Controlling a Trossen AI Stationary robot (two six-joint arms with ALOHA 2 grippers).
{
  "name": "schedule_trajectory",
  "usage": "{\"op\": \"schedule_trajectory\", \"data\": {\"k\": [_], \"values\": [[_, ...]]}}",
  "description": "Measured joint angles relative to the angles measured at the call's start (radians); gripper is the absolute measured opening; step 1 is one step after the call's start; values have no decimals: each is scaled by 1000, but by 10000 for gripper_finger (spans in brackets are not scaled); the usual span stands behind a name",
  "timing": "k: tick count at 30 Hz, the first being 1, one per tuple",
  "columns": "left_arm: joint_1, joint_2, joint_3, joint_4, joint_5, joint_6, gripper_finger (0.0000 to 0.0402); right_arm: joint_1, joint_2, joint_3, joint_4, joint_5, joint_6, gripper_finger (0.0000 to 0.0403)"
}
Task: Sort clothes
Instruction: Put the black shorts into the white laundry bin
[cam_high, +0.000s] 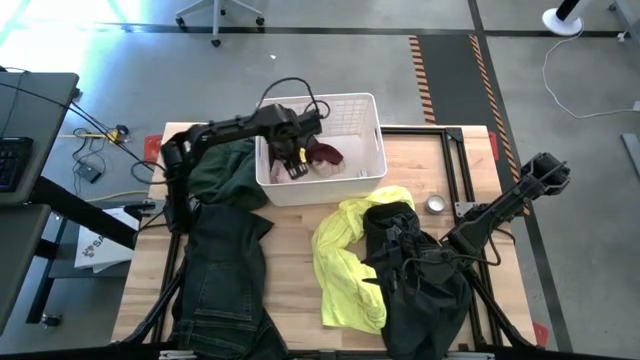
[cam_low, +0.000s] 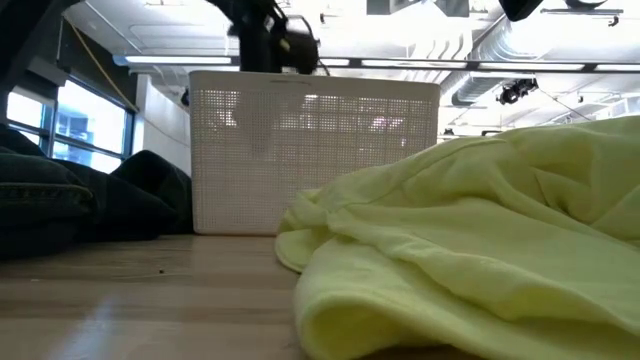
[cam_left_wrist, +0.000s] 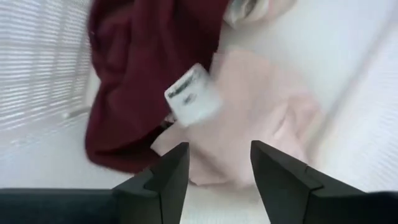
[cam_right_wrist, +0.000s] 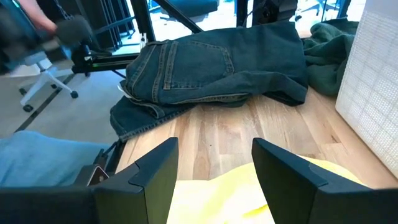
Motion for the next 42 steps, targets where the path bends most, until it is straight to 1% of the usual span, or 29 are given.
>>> {"op": "schedule_trajectory", "data": {"k": [3, 7, 12, 16, 20, 24, 28, 30, 31, 35, 37, 40, 42], "values": [[-18, -70, 0, -3, -2, -13, 168, 0, 0, 0, 0, 0, 0, 204], [-52, -169, 0, -2, -37, -58, 168, 0, 0, 0, 4, 1, 2, 204], [-140, -292, -1, 11, -90, -161, 168, 0, 0, 0, 11, 1, 3, 204], [-288, -363, -2, 12, -168, -254, 168, 2, 0, 0, 6, -7, 9, 204], [-488, -393, -2, 30, -275, -382, 168, 29, -11, 0, -45, -110, 56, 204], [-699, -381, -2, 53, -359, -469, 168, 90, -52, 0, -154, -112, 164, 204], [-885, -349, -2, 71, -473, -583, 168, 156, -108, 0, -307, -40, 303, 204], [-960, -329, -2, 80, -534, -642, 168, 179, -136, 0, -404, 0, 404, 204], [-991, -317, -2, 84, -558, -668, 168, 181, -149, 0, -463, 3, 460, 204], [-1093, -258, -2, 86, -647, -754, 168, 142, -172, 0, -701, 23, 676, 204], [-1125, -222, -2, 86, -690, -791, 168, 102, -163, 0, -790, -13, 726, 204], [-1152, -164, -3, 87, -747, -840, 168, 21, -129, 0, -865, -132, 699, 204], [-1156, -133, -3, 86, -771, -826, 168, -38, -100, -1, -864, -157, 615, 204]]}}
